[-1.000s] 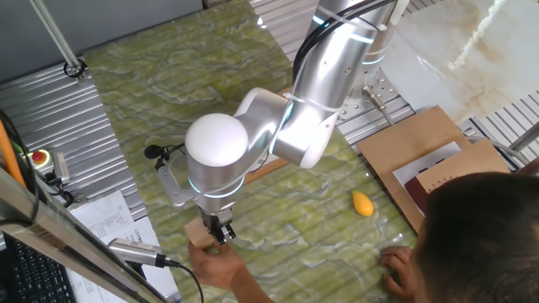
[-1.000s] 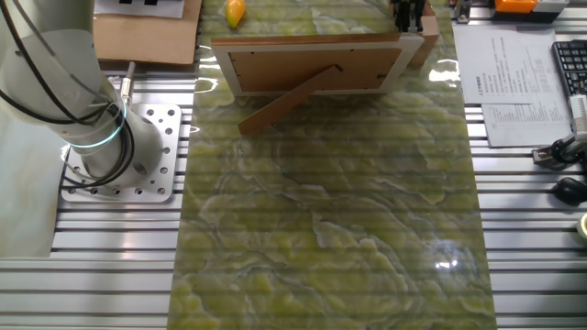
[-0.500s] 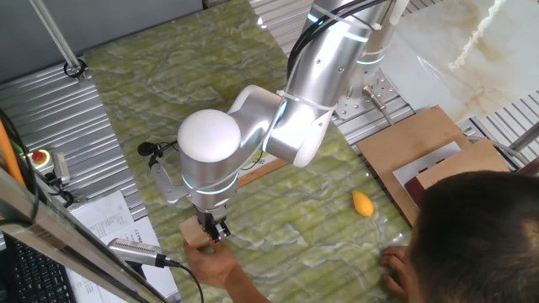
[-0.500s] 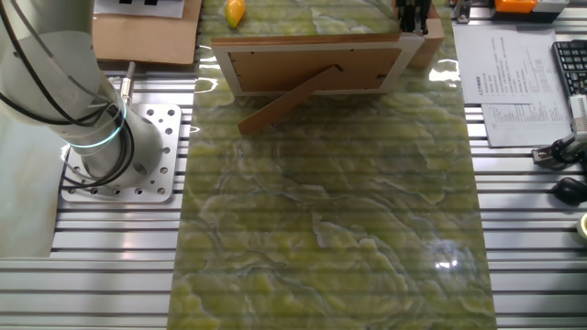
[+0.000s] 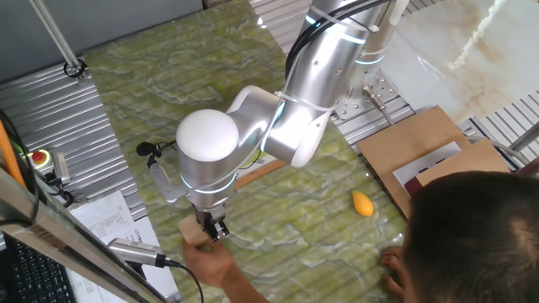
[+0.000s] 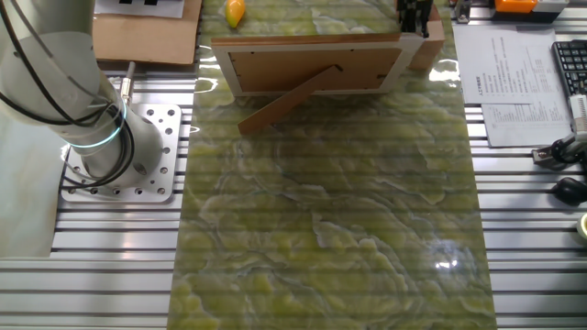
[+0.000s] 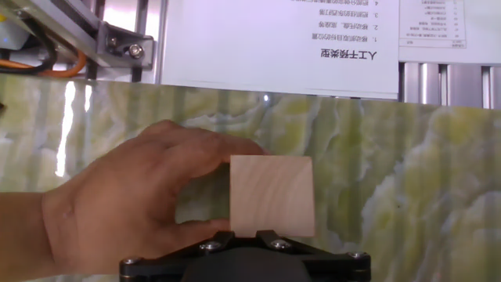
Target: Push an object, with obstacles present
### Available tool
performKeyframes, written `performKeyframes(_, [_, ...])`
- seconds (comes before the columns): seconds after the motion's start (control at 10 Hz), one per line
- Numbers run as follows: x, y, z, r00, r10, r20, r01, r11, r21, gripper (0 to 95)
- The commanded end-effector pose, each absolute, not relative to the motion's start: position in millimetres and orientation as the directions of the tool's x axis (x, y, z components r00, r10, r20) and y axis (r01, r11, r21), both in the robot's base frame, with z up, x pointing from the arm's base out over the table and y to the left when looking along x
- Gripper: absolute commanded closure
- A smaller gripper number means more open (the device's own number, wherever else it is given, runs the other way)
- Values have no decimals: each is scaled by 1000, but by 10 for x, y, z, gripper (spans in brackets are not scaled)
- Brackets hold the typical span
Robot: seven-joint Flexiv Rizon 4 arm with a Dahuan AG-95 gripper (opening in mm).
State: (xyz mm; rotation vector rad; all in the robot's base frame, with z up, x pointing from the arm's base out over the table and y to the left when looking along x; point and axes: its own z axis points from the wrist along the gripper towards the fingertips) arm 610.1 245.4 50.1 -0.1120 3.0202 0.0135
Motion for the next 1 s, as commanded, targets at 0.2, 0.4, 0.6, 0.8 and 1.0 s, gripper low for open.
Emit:
performKeyframes(0.2, [6136, 2443, 503, -990, -69, -120, -71, 997, 6, 950])
performKeyframes(0.4, [6154, 2440, 491, -991, -66, -121, -67, 998, 5, 950])
performKeyframes(0.6, [6158, 2429, 485, -990, -69, -120, -70, 998, 4, 950])
performKeyframes(0.8, [6166, 2431, 482, -991, -68, -119, -69, 998, 3, 950])
performKeyframes(1.0, [6166, 2431, 482, -991, -70, -117, -71, 997, 3, 950])
